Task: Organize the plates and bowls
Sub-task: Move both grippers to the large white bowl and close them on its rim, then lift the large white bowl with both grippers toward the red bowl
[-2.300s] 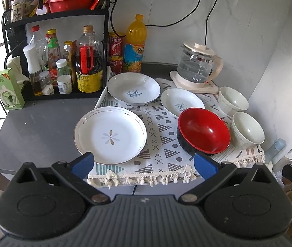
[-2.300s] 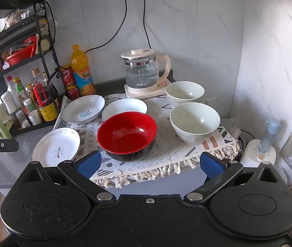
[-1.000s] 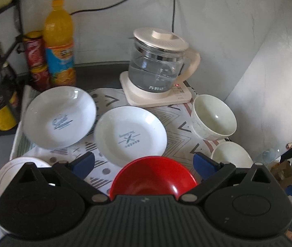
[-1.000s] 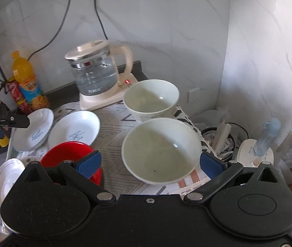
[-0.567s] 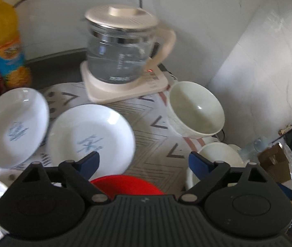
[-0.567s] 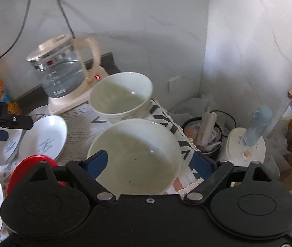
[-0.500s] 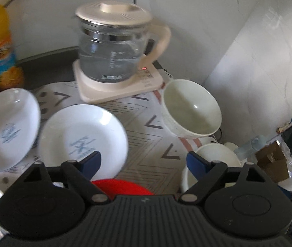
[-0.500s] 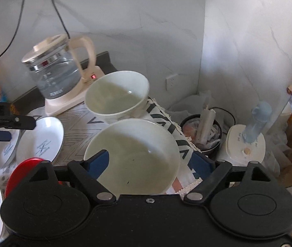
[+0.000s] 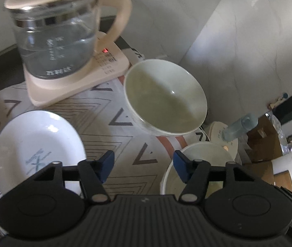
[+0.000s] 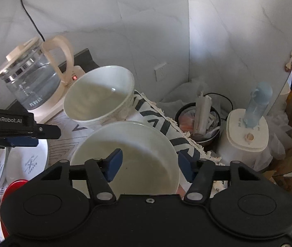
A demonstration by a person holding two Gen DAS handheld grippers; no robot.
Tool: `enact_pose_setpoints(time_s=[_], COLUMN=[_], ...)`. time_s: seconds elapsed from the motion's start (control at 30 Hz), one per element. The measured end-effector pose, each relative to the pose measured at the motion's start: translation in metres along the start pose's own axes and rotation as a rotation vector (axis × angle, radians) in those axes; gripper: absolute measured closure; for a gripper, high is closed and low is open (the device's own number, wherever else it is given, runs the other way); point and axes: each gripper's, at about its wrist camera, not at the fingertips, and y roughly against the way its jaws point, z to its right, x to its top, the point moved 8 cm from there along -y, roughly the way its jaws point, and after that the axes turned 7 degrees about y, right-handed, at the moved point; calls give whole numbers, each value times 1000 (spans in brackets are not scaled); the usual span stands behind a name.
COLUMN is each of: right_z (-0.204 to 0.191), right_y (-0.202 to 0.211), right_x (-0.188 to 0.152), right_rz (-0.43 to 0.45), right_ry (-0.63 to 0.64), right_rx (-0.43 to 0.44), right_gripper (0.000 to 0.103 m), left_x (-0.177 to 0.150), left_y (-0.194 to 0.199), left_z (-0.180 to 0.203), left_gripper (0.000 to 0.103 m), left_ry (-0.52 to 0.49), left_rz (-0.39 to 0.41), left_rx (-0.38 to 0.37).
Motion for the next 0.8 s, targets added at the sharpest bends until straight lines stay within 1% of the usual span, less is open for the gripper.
enact_pose_setpoints(time_s=[0.1,0.2,0.33,0.47,0.53,0.6,0.63,0.7,0.8], right_z=[2,4,8,12,13,16,17,18,18], right_y=[-8,-10,-8,-4,-6,-9,-10,-13,-20], right_x=[-3,-6,-13,-19,-23,-29,-32,-38,-45], right_rz=[-16,-17,-28,-29,-41,-59,-67,-83,-106], right_ry=[-18,-13,-36,-39,-45,-66,-78,-85,-80], right_rx=[-1,-36,-44,-59,-53,-42,-33,-29,-25], right_gripper=[53,54,54,56,64,75,77,83,90], left_x=[0,-2,-7,-11,-16,-23,-26,-32,-38], left_y=[-13,-25,-29,-30,-34,-40,-43,-48,-56], left_z=[3,5,13,20,23,24,25,26,25], left_gripper=[50,55,56,56,59,68,70,80,86], left_ry=[-18,-20,-38,-55,-65,-70,-66,-70,-76], left_rz=[-25,-63,-88,-94,-112,-144,-157,-177,-188], left_rx=[-1,-10,-40,-62,-63,-62,-63,-63,-50])
